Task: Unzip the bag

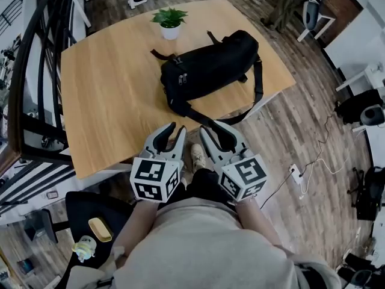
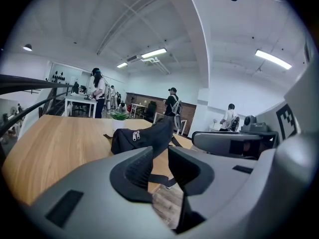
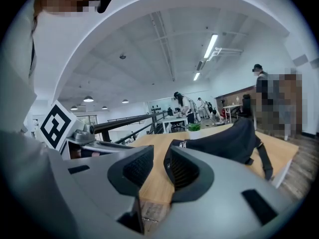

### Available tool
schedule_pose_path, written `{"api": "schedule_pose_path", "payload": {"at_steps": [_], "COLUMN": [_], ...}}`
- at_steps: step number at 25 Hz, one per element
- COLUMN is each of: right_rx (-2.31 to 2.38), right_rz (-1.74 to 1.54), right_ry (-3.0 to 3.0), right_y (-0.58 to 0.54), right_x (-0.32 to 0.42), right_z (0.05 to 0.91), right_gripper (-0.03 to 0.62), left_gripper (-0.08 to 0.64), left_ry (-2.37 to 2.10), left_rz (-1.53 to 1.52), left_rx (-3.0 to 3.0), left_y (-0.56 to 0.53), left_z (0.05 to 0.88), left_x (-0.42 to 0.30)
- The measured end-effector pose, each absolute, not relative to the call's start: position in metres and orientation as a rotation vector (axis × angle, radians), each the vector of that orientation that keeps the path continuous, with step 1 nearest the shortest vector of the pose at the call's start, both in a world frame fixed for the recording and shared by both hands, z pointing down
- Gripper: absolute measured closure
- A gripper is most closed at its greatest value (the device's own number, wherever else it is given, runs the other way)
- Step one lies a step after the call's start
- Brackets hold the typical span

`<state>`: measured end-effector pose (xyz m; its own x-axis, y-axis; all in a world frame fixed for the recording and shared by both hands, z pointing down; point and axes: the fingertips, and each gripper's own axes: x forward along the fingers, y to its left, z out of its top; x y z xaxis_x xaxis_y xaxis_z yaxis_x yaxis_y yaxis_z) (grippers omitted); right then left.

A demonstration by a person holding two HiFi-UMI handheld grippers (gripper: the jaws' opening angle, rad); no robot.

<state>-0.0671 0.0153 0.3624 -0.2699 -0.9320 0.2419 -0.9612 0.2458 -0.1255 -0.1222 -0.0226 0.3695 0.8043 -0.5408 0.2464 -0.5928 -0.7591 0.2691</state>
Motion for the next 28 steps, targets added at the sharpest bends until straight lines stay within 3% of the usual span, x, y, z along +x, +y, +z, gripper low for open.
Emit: {"api": "schedule_pose_path", "payload": {"at_steps": [28], "right_rx": [1.306], "right_rz": [0.273], "right_ry": [-2.632], "right_y": [-0.158], "right_x": [-0.002], "right_z": [0.366], "right_gripper": [0.497], "left_gripper": [0.462], "left_ry": [-1.364], "left_rz": [0.17], "left_rx": [2.409], "left_y": [-0.175], "left_z": [0.373], "left_x": [-0.083]}}
